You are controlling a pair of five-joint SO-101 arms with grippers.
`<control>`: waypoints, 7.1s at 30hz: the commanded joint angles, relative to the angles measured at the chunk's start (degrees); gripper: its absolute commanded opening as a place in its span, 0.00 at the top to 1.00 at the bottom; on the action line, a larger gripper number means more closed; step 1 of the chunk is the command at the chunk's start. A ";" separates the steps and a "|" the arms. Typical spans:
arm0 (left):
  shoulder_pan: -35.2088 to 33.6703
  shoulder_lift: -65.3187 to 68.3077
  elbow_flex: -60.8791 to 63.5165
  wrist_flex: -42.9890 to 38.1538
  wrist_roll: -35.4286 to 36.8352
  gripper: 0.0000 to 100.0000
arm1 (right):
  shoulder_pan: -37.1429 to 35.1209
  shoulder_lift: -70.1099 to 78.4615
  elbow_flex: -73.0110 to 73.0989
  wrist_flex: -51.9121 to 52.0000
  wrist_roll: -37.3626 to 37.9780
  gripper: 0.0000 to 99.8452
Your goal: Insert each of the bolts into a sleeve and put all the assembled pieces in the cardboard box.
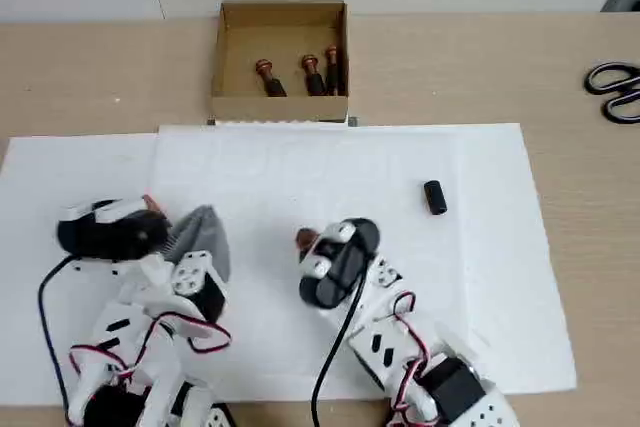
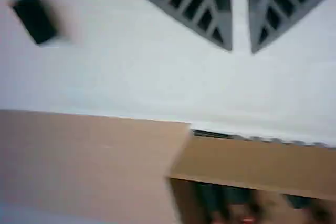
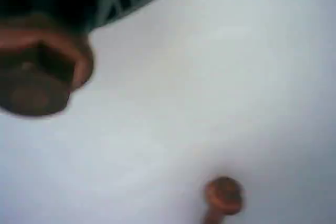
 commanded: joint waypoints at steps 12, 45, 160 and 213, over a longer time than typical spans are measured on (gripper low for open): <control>-17.85 -0.44 15.16 -0.35 -12.84 0.99 | 24.92 -0.22 -6.68 13.49 -3.87 1.00; -17.49 -0.53 20.53 -0.62 -12.31 0.99 | 24.84 87.43 -75.60 3.74 -7.56 1.00; -17.49 -0.62 18.51 -4.75 -12.75 0.99 | 32.92 130.15 -116.40 54.99 3.25 0.78; -17.85 -0.62 18.59 -4.40 -12.84 0.99 | 37.32 145.10 -116.66 47.87 8.62 0.98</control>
